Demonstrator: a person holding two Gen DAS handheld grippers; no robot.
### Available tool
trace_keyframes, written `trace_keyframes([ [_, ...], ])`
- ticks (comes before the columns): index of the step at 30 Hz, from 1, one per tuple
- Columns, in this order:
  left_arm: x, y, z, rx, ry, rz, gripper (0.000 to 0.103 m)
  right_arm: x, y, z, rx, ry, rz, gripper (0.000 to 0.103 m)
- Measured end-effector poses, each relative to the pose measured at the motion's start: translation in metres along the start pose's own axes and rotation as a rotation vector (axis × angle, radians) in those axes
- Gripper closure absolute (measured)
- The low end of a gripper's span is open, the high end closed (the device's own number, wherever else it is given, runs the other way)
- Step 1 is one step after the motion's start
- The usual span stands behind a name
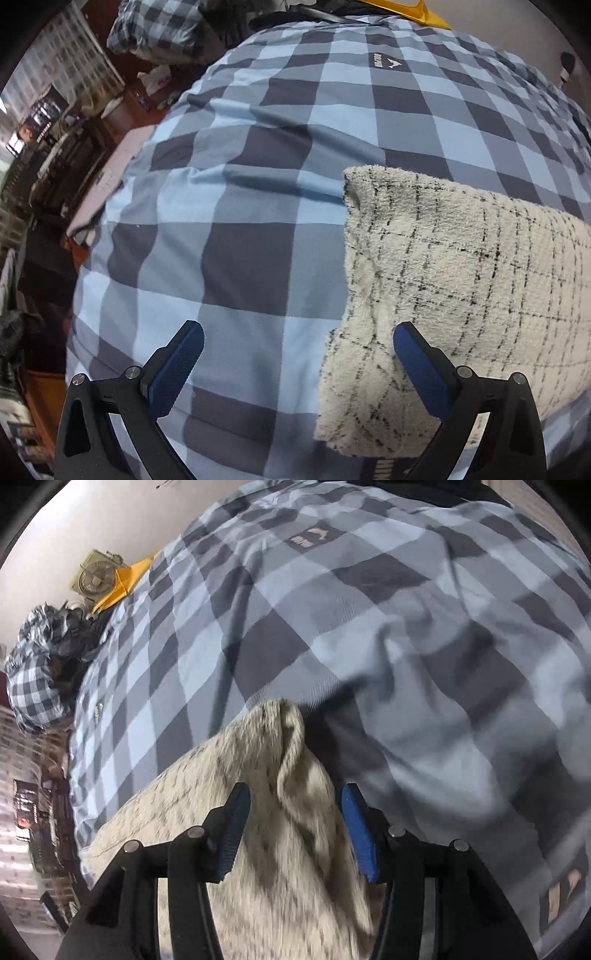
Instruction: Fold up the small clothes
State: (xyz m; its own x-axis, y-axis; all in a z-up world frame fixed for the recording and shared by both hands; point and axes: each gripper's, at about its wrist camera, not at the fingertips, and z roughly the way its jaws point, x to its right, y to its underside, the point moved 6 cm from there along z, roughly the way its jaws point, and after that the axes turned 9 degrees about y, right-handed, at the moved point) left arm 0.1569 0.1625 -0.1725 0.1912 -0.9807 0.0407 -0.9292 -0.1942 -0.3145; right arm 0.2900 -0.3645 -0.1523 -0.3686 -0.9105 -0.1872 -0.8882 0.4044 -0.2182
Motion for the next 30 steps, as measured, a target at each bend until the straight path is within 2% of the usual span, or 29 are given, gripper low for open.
trace_keyframes([
  [1, 0.001, 0.000, 0.001, 0.000, 0.003, -0.002, 0.000, -0.004, 0.005, 0.006, -0.019, -0.007, -0.008, 0.057],
  [3, 0.003, 0.000, 0.003, -0.002, 0.001, 0.001, 0.000, -0.005, 0.012, 0.013, -0.059, 0.001, -0.039, 0.074],
  [4, 0.003, 0.000, 0.004, -0.004, -0.003, 0.001, 0.000, -0.002, 0.013, 0.014, -0.071, 0.009, -0.040, 0.100],
  [6, 0.003, -0.001, 0.007, -0.010, -0.005, -0.002, 0.000, 0.009, 0.007, 0.005, -0.046, -0.007, 0.008, 0.100],
  [10, 0.002, -0.001, 0.013, -0.025, 0.001, -0.016, 0.000, 0.034, -0.007, -0.008, -0.012, -0.151, 0.160, 0.100],
  [13, -0.003, 0.000, 0.014, -0.028, -0.010, -0.026, 0.000, 0.044, -0.003, -0.005, -0.018, -0.146, 0.206, 0.100],
  [16, -0.011, 0.002, 0.012, -0.029, -0.004, -0.054, 0.000, 0.072, -0.011, -0.025, 0.070, -0.115, 0.325, 0.099],
  [17, -0.014, 0.002, 0.011, -0.031, 0.000, -0.066, 0.000, 0.080, -0.010, -0.032, 0.080, -0.129, 0.373, 0.093],
  [18, -0.017, 0.002, 0.009, -0.031, 0.007, -0.079, 0.000, 0.084, -0.007, -0.038, 0.076, -0.186, 0.401, 0.088],
  [20, -0.020, 0.002, 0.007, -0.027, 0.018, -0.099, 0.000, 0.075, 0.002, -0.036, 0.036, -0.249, 0.366, 0.048],
  [21, -0.022, 0.002, 0.006, -0.023, 0.022, -0.107, 0.000, 0.065, 0.009, -0.033, 0.004, -0.251, 0.313, 0.044],
  [23, -0.023, 0.001, 0.005, -0.019, 0.026, -0.118, 0.000, 0.043, 0.020, -0.025, -0.042, -0.221, 0.186, 0.044],
  [24, -0.022, 0.001, 0.005, -0.020, 0.028, -0.119, 0.000, 0.031, 0.024, -0.021, -0.058, -0.178, 0.110, 0.044],
  [28, -0.021, 0.003, 0.006, -0.026, 0.022, -0.106, 0.000, 0.003, 0.026, -0.014, -0.057, -0.072, -0.066, 0.047],
  [30, -0.021, 0.003, 0.005, -0.023, 0.014, -0.100, 0.000, -0.007, 0.027, -0.012, -0.049, 0.000, -0.136, 0.081],
])
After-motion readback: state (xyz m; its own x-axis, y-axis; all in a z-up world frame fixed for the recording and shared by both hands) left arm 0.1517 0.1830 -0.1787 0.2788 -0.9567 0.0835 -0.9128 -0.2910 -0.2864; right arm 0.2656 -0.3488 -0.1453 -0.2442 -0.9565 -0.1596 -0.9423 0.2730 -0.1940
